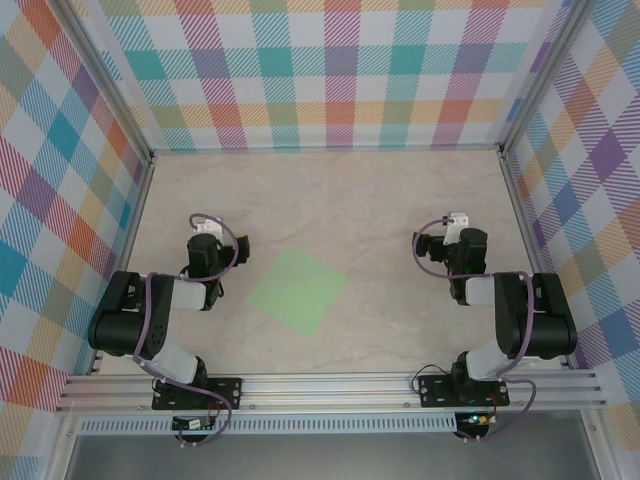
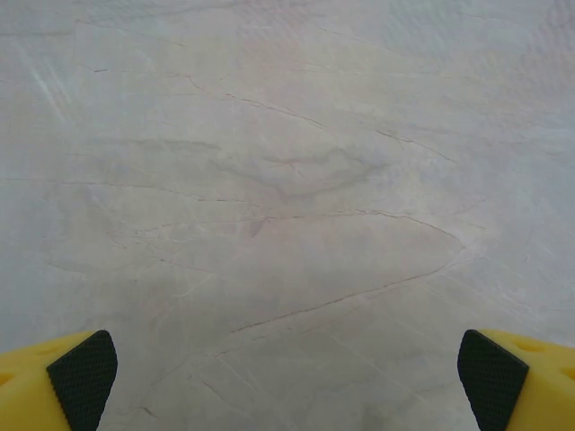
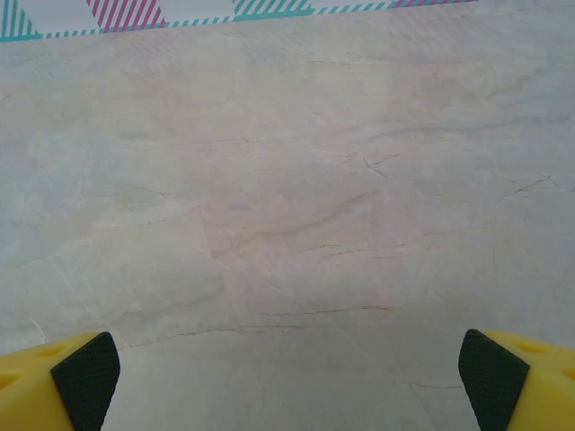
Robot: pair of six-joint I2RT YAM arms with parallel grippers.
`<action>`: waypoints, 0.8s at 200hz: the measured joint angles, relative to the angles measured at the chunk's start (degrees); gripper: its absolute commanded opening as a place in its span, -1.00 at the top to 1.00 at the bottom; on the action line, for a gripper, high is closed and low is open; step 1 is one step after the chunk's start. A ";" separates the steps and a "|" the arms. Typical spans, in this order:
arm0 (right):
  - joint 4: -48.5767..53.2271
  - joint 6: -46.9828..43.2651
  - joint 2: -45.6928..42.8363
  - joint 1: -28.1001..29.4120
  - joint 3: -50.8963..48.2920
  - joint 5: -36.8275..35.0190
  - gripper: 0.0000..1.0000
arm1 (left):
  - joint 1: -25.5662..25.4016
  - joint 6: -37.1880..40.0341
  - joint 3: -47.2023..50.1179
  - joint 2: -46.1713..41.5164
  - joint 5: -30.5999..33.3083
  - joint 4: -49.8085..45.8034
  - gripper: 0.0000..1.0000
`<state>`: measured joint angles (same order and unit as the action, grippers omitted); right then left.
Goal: Fold a paper plane with a square sheet of paper (pick it up from the middle)
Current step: Move the square sheet of paper to the center of the table.
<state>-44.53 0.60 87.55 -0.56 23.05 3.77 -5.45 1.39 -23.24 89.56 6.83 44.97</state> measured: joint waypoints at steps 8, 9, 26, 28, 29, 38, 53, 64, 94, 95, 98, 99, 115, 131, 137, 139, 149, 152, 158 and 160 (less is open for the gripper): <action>0.00 0.00 0.02 0.00 0.00 0.00 -0.99 | 0.00 0.00 -0.04 0.00 -0.39 -0.02 -1.00; 0.00 0.00 0.02 0.00 0.00 0.00 -0.99 | 0.00 0.00 -0.04 0.00 -0.42 0.00 -1.00; 0.00 0.00 0.02 0.00 0.00 0.00 -0.99 | 0.02 0.02 -0.04 0.00 -1.01 -0.02 -1.00; 0.00 0.00 0.00 0.00 0.00 0.00 -0.99 | 0.02 0.02 -0.04 0.00 -1.07 -0.02 -1.00; 0.00 0.00 0.02 0.00 0.00 0.00 -0.99 | 0.02 0.02 -0.04 0.00 -1.07 -0.02 -1.00; 0.00 0.00 0.00 0.00 0.00 0.00 -0.99 | 0.02 0.02 -0.04 0.00 -1.29 0.00 -1.00; 0.00 0.00 0.02 0.00 0.00 0.00 -0.99 | 0.02 0.02 -0.04 0.00 -1.46 -0.02 -1.00; 0.00 0.00 0.00 0.00 0.00 0.00 -0.99 | 0.02 0.04 -0.04 0.00 -1.46 0.00 -1.00; 0.00 0.00 0.02 0.00 0.00 0.00 -0.99 | 0.04 0.17 -0.04 0.00 -1.49 0.00 -1.00; 0.00 0.00 0.02 0.00 0.00 0.00 -0.99 | 0.02 0.17 -0.04 0.00 -1.46 -0.02 -1.00; 0.00 0.00 0.02 0.00 0.00 0.00 -0.99 | 0.02 0.17 -0.07 0.00 -1.49 0.00 -1.00; 0.00 0.00 0.02 0.00 0.00 0.00 -0.99 | 0.02 0.17 -0.04 0.00 -1.46 -0.02 -1.00; 0.00 0.00 0.00 0.00 0.00 0.00 -1.00 | 0.04 0.17 -0.04 0.00 -1.46 -0.02 -1.00; 0.00 0.00 0.00 0.00 0.00 0.00 -0.99 | 0.04 0.20 -0.04 0.00 -1.49 -0.02 -1.00; 0.00 -0.02 0.00 0.00 0.00 0.00 -0.99 | 0.04 0.20 -0.04 0.00 -1.49 0.00 -1.00; 0.00 0.00 0.02 0.00 0.00 0.00 -0.99 | 0.04 0.20 -0.07 0.00 -1.46 -0.02 -1.00; 0.00 0.00 0.02 0.00 0.00 0.00 -0.99 | 0.04 0.20 -0.04 0.00 -1.49 0.00 -1.00; 0.00 0.00 0.00 0.00 0.00 0.00 -0.99 | 0.04 0.20 -0.07 0.00 -1.49 -0.02 -1.00; 0.00 0.00 0.02 0.00 0.00 0.00 -0.99 | 0.02 0.20 -0.07 0.00 -1.46 0.00 -1.00; 0.00 0.00 0.00 0.00 0.00 0.00 -0.99 | 0.02 0.20 -0.04 0.00 -1.46 0.00 -1.00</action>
<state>-44.53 0.60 87.55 -0.56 23.05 3.77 -5.43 1.58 -23.29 89.56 5.37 44.97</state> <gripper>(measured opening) 0.996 0.999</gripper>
